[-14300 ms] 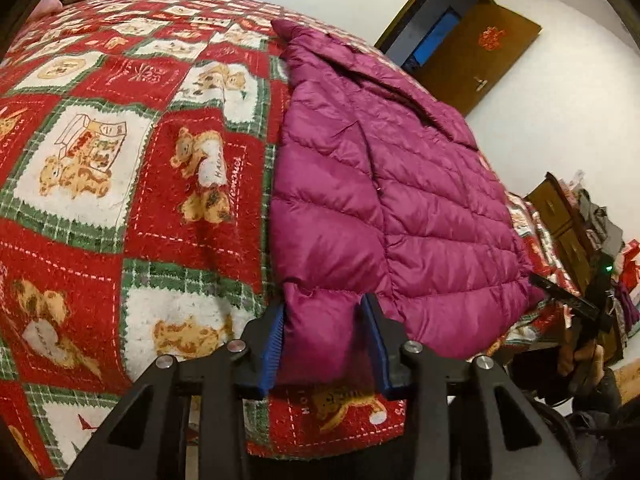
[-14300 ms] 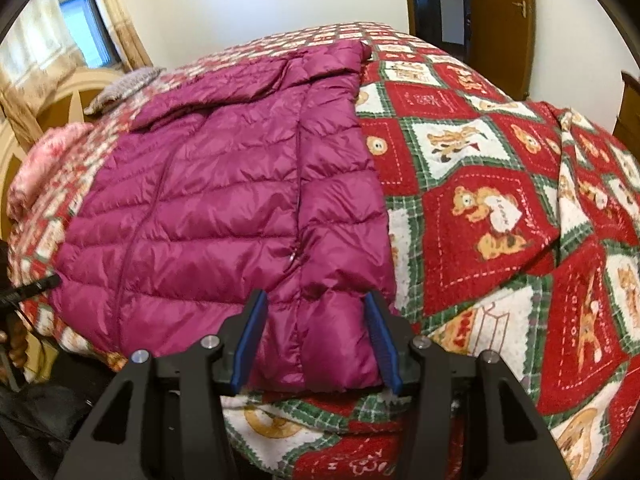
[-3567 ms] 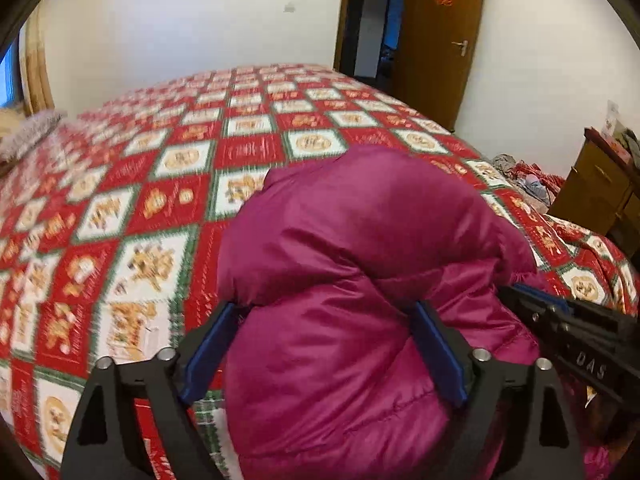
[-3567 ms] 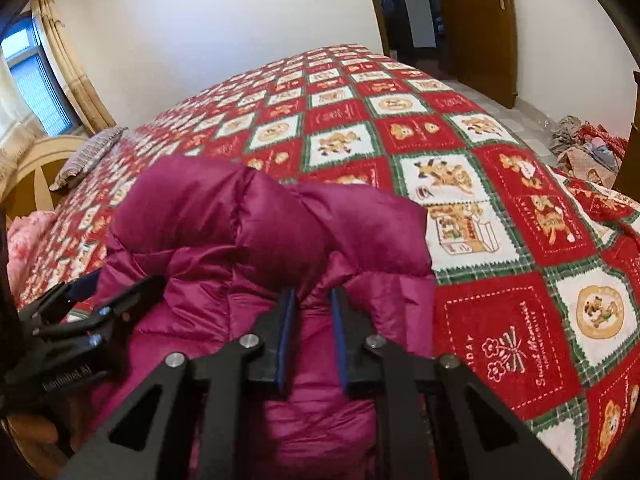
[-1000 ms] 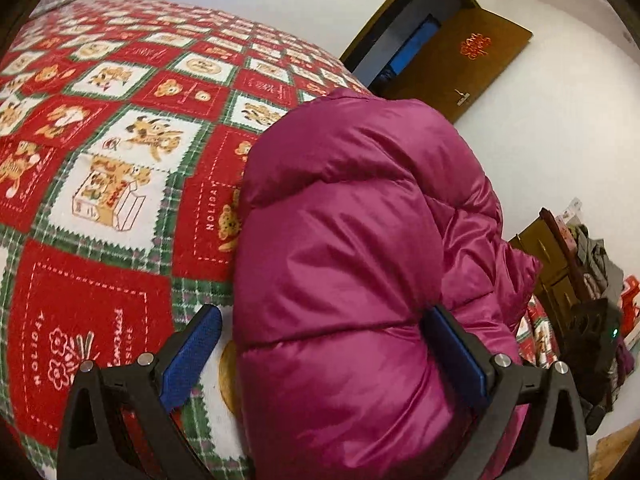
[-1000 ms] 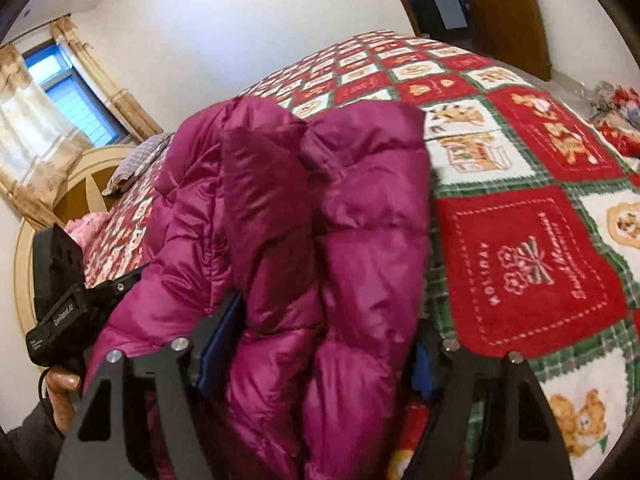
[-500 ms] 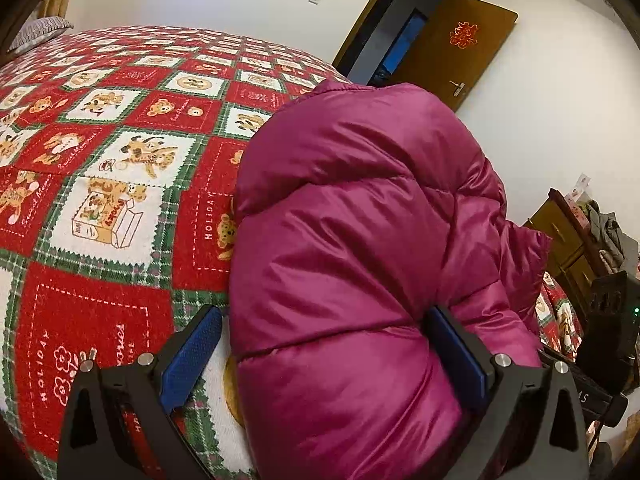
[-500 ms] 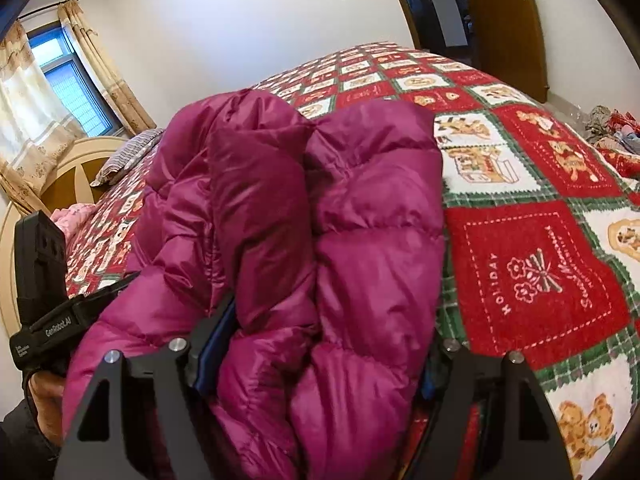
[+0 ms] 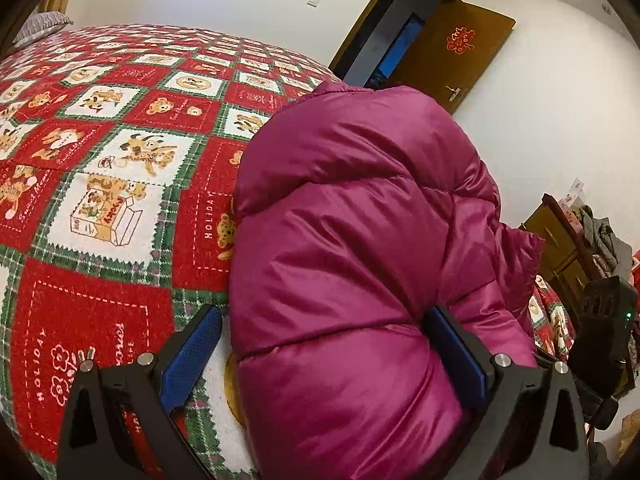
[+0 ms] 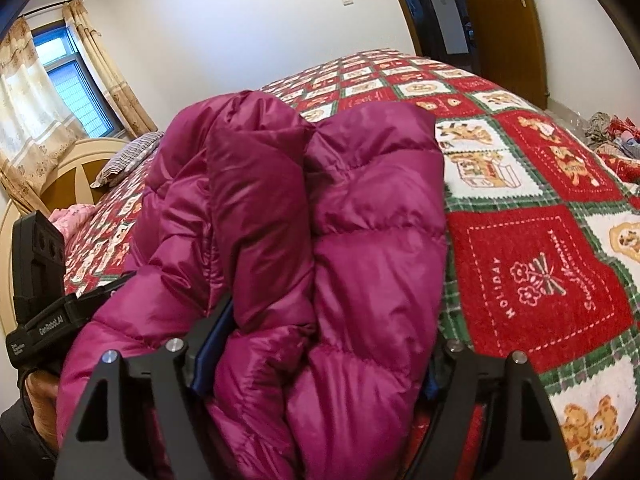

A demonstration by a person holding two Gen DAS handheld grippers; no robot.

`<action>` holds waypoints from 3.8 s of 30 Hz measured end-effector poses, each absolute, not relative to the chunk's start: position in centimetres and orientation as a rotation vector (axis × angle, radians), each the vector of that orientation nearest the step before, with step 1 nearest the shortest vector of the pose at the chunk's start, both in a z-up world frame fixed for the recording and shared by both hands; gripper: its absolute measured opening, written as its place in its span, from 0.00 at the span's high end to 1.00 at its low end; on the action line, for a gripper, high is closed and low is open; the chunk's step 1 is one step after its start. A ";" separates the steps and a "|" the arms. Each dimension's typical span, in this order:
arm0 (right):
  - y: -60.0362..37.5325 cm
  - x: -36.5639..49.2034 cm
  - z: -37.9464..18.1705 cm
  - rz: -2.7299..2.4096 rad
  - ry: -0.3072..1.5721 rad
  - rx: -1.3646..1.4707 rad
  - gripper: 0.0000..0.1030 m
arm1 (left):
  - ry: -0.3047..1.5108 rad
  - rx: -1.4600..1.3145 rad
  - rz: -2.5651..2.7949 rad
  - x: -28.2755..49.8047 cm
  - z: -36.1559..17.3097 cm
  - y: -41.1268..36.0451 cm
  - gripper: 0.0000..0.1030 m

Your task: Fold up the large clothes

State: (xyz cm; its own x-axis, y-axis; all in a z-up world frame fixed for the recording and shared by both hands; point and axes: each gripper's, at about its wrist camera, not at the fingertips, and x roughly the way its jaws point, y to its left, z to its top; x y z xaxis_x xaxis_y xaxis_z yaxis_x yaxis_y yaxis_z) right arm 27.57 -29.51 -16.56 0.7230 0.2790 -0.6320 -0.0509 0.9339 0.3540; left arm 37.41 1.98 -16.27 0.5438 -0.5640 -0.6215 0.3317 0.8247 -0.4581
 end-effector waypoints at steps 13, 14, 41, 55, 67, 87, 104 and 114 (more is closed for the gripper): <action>-27.4 26.5 -15.2 0.203 0.796 0.294 0.61 | 0.871 -0.334 -0.577 35.4 -15.3 2.0 0.33; -27.1 26.0 -15.0 0.196 0.799 0.292 0.62 | 0.878 -0.344 -0.580 35.0 -15.2 2.2 0.34; -43.5 23.1 -14.3 -0.096 0.727 0.505 0.69 | 0.859 -0.063 -0.654 34.6 -12.9 -16.3 0.35; -44.3 17.9 -10.8 -0.278 0.655 0.409 0.39 | 0.813 0.045 -0.568 34.4 -13.5 -17.3 0.21; -43.9 26.6 -7.2 -0.223 0.712 0.406 0.55 | 0.781 0.166 -0.511 33.7 -12.9 -19.0 0.21; -45.8 24.4 -12.8 -0.503 0.783 0.319 0.33 | 0.835 0.199 -0.511 33.5 -12.8 -19.4 0.09; -37.7 11.1 -10.0 -0.534 0.646 0.245 0.33 | 0.825 0.055 -0.524 27.6 -11.3 -12.5 0.08; -36.5 7.1 -11.9 -0.569 0.649 0.324 0.33 | 0.813 0.087 -0.490 22.8 -11.8 -9.8 0.08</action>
State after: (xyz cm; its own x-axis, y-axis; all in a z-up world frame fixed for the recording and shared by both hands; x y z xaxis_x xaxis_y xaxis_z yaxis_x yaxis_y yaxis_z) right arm 7.13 -36.51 -11.95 0.6536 -0.3939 -0.6463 0.5894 0.8006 0.1080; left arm 22.82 -9.84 -11.83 0.5824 -0.3866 -0.7151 0.4523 0.8850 -0.1101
